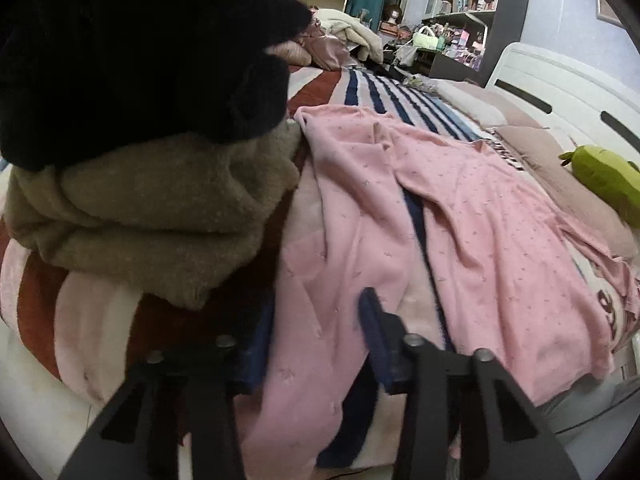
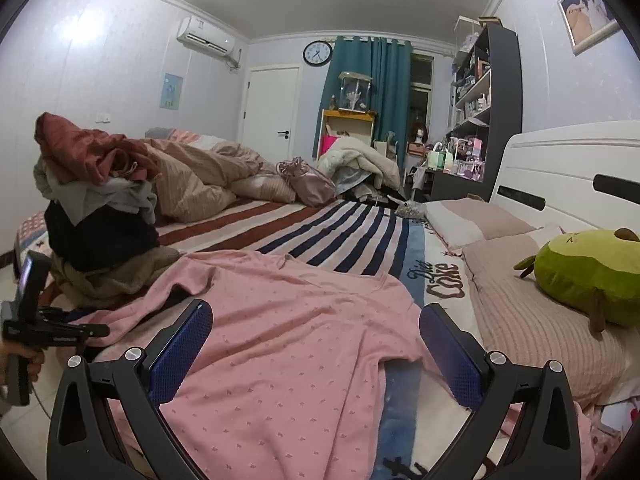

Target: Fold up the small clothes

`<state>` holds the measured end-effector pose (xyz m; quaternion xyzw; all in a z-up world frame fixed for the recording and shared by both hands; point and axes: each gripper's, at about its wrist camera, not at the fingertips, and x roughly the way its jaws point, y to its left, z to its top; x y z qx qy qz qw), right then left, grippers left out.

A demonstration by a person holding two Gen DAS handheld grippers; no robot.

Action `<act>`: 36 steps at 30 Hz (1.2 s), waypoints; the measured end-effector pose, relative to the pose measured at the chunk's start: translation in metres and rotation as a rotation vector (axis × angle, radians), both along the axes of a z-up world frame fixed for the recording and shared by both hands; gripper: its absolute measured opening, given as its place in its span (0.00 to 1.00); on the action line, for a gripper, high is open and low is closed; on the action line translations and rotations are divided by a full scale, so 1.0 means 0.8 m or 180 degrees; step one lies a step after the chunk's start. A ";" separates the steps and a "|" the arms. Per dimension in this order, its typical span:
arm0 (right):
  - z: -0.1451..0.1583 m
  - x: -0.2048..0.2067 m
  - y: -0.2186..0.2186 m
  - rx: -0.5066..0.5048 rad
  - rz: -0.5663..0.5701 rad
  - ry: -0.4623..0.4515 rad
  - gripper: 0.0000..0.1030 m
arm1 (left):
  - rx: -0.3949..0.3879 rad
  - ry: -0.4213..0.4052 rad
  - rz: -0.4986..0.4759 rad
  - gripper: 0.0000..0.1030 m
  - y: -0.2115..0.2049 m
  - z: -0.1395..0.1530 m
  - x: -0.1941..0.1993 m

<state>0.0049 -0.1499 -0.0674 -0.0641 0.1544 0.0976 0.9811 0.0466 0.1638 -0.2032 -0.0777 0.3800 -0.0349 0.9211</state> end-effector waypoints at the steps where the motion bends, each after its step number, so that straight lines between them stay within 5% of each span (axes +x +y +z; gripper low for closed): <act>1: 0.000 0.000 -0.001 0.0008 0.0002 0.0009 1.00 | 0.0031 0.0010 0.0019 0.17 0.000 -0.001 0.001; 3: 0.001 0.000 -0.001 0.0019 0.0003 0.0008 1.00 | 0.0086 -0.0026 0.0043 0.08 -0.003 0.004 -0.003; 6: 0.002 -0.001 0.000 0.0013 -0.0009 -0.0011 1.00 | 0.0235 -0.0224 -0.0029 0.07 -0.019 0.022 -0.011; 13: 0.008 -0.006 -0.009 0.0166 0.0019 -0.0042 1.00 | 0.0116 -0.0867 -0.0140 0.06 -0.041 0.100 -0.029; 21: 0.017 -0.020 -0.035 0.0436 -0.0008 -0.0167 1.00 | 0.0126 -0.1385 -0.0897 0.06 -0.129 0.172 -0.026; 26: 0.020 -0.023 -0.059 0.0623 -0.0077 -0.0209 1.00 | -0.0077 -0.1050 -0.1624 0.06 -0.212 0.143 -0.003; 32: 0.019 -0.017 -0.085 0.0733 -0.0264 -0.0157 1.00 | -0.0178 -0.0297 -0.1894 0.09 -0.259 0.074 0.029; 36: 0.013 -0.001 -0.091 0.0777 -0.0234 0.0003 1.00 | -0.0238 -0.0222 -0.1918 0.48 -0.244 0.070 0.023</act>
